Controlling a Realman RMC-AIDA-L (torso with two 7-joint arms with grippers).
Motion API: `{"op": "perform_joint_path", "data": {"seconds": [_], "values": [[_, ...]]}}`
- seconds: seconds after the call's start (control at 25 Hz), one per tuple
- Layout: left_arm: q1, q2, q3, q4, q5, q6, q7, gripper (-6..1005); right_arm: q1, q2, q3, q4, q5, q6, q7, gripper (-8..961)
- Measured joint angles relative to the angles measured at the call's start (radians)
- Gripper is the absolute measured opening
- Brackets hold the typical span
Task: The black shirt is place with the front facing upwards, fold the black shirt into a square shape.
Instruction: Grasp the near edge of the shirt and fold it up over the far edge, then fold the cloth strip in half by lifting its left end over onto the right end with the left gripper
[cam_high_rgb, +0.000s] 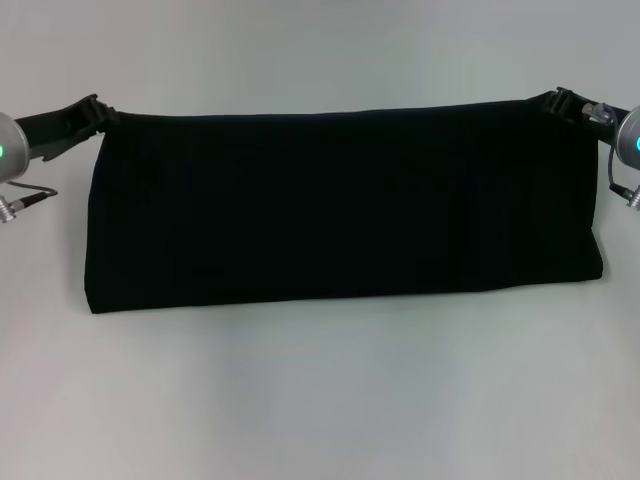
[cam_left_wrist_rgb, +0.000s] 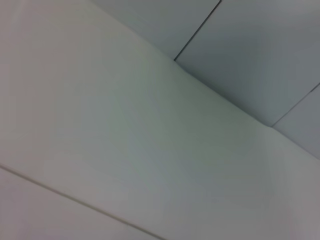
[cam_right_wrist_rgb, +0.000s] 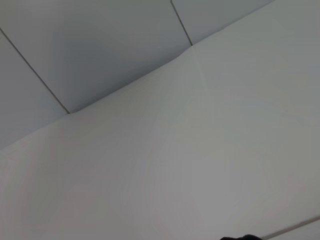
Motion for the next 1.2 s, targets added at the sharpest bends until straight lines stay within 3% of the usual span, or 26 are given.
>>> {"op": "perform_joint_path", "data": {"seconds": [0.24, 0.36, 0.6, 0.72, 0.8, 0.96, 1.08, 1.2], "values": [[-0.003, -0.002, 0.004, -0.002, 0.002, -0.003, -0.001, 102, 0.004, -0.004, -0.024, 0.001, -0.004, 0.002, 0.001, 137], [-0.004, -0.003, 0.02, -0.003, 0.0, -0.003, 0.0, 108, 0.006, -0.017, -0.066, 0.013, -0.004, -0.007, 0.005, 138], [-0.039, 0.033, 0.024, -0.115, 0.002, -0.054, -0.008, 118, 0.027, -0.093, -0.107, 0.105, -0.005, -0.016, 0.015, 140], [-0.038, 0.044, 0.017, -0.129, -0.003, -0.057, -0.011, 124, 0.002, -0.12, -0.106, 0.069, -0.006, -0.042, 0.015, 220], [-0.019, 0.036, 0.015, -0.095, -0.007, -0.036, -0.023, 127, -0.02, -0.146, -0.106, 0.031, -0.006, -0.11, 0.015, 272], [0.033, 0.002, 0.014, 0.006, -0.021, 0.018, -0.053, 276, -0.062, -0.2, -0.103, -0.04, -0.007, -0.28, 0.047, 394], [0.063, -0.02, 0.017, 0.058, -0.038, 0.064, -0.054, 398, -0.097, -0.213, -0.097, -0.093, -0.007, -0.39, 0.074, 520], [0.088, -0.025, 0.015, 0.081, -0.059, 0.138, -0.05, 542, -0.151, -0.203, -0.067, -0.165, -0.001, -0.515, 0.099, 643]]}}
